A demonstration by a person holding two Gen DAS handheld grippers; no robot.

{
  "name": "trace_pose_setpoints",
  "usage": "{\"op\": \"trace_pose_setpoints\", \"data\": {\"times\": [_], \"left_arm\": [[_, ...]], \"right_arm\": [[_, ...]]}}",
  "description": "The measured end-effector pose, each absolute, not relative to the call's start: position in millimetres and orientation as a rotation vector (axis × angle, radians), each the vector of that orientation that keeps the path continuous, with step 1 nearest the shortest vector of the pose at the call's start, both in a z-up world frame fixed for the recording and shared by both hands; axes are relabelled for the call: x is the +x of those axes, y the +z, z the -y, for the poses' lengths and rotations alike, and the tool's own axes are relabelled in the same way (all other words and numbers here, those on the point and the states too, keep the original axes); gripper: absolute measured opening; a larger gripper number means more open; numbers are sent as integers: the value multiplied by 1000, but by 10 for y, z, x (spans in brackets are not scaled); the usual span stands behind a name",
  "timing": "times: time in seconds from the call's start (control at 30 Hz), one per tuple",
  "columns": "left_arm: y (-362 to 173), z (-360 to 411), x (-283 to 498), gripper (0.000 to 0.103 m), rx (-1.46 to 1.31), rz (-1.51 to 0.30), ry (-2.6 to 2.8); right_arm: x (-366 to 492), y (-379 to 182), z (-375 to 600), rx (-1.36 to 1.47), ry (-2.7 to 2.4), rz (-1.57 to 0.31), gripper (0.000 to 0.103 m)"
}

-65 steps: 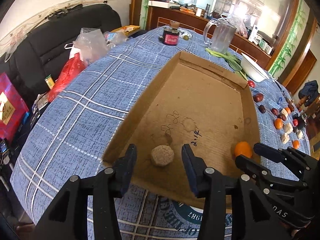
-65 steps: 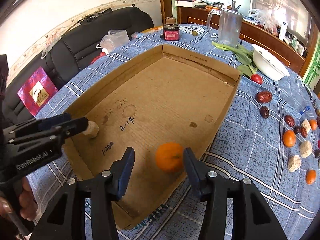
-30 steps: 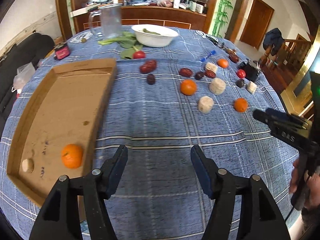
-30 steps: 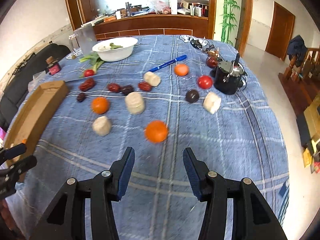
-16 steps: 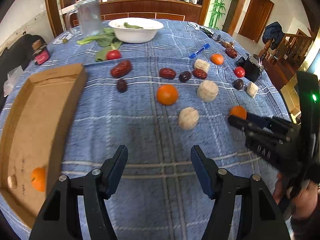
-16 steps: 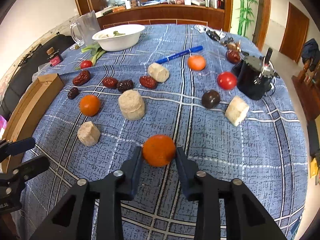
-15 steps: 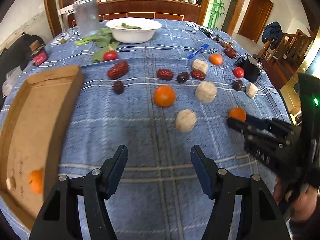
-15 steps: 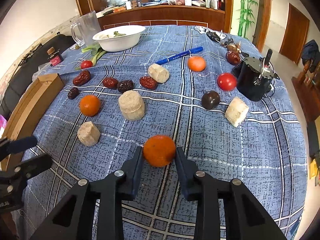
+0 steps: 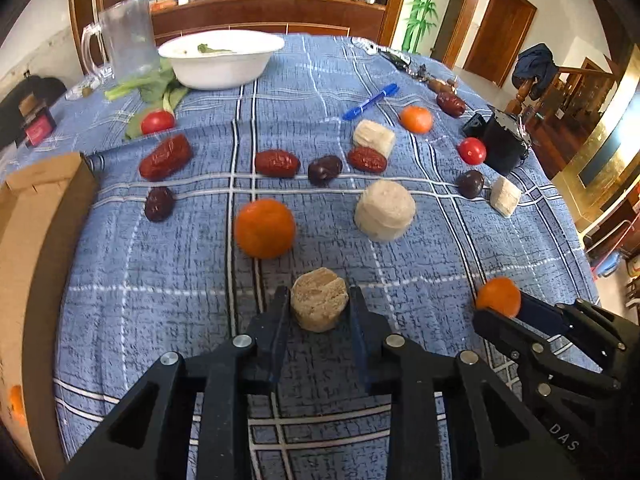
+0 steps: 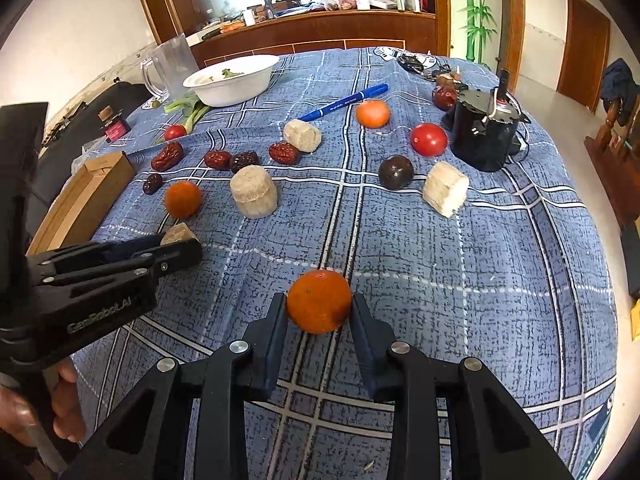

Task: Organize fruits
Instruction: 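Grasp another orange with the right gripper while the left gripper grasps another tan cake, then carry the orange and cake into the tray and open both grippers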

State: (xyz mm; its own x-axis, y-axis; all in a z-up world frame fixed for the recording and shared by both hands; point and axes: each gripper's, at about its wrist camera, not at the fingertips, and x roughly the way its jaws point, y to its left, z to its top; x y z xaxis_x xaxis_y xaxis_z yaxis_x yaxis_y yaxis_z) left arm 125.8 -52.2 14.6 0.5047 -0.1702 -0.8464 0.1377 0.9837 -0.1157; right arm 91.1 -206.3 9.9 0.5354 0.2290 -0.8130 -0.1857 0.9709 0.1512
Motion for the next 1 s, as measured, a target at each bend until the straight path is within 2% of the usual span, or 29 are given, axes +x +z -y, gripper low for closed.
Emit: {"op": "trace_pose_setpoints", "data": {"times": [0.53,1.0], "left_arm": [[317,74,851,27,-101,-1004,-227],[626,-839,473,27,-163,-936,-158]], "right_arm": [[684,242,1849,43,225,-948,33],[537,497,992,7,299,-927,34]]}}
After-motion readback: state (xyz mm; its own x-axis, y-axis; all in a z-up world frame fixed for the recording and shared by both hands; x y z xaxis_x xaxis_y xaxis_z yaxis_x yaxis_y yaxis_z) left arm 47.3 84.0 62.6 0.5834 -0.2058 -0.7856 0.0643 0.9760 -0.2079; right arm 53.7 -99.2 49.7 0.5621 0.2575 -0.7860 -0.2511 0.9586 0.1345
